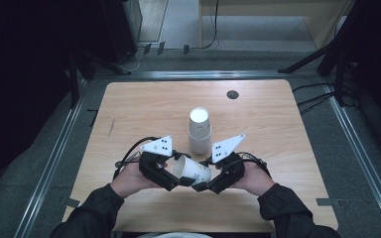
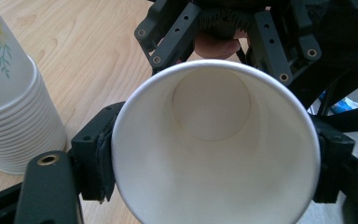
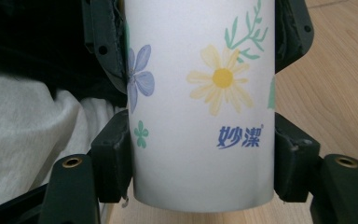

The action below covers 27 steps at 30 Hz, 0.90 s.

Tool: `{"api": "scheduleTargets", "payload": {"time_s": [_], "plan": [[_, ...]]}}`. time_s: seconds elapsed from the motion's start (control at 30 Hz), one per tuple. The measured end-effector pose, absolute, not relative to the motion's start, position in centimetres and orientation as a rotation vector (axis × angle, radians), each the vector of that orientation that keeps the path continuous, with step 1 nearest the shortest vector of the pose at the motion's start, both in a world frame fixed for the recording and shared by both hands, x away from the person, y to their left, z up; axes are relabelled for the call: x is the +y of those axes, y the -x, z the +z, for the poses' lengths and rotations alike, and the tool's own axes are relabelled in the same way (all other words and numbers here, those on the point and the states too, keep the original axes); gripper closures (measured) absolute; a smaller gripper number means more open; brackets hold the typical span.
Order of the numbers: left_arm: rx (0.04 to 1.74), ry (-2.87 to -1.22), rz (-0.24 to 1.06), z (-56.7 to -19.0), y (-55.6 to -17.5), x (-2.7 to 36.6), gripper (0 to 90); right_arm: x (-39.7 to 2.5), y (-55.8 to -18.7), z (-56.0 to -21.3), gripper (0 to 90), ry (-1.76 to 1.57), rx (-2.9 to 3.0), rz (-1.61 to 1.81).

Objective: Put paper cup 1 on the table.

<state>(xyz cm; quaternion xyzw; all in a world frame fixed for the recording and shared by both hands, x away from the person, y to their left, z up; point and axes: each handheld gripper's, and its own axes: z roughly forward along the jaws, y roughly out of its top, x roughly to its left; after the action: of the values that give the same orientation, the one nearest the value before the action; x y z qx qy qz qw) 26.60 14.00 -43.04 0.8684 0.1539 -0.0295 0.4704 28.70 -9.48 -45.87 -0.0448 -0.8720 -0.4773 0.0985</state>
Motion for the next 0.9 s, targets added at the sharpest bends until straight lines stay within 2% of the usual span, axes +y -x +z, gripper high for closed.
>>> {"api": "scheduleTargets", "payload": {"time_s": [0.27,0.63,0.9], "plan": [[0.376,-2.134,-0.075,-43.0,-26.7,14.0,23.6,-9.4,-28.7,-45.9,33.7,0.134,-2.581,-1.407],[0.396,-2.138,-0.075,-42.4,-27.0,15.1,23.8,-9.6,-29.0,-46.3,24.6,0.16,-2.625,-1.362],[0.389,-2.256,-0.023,-42.1,-27.2,15.2,23.9,-9.8,-28.9,-46.4,23.8,0.178,-2.66,-1.357]]}}
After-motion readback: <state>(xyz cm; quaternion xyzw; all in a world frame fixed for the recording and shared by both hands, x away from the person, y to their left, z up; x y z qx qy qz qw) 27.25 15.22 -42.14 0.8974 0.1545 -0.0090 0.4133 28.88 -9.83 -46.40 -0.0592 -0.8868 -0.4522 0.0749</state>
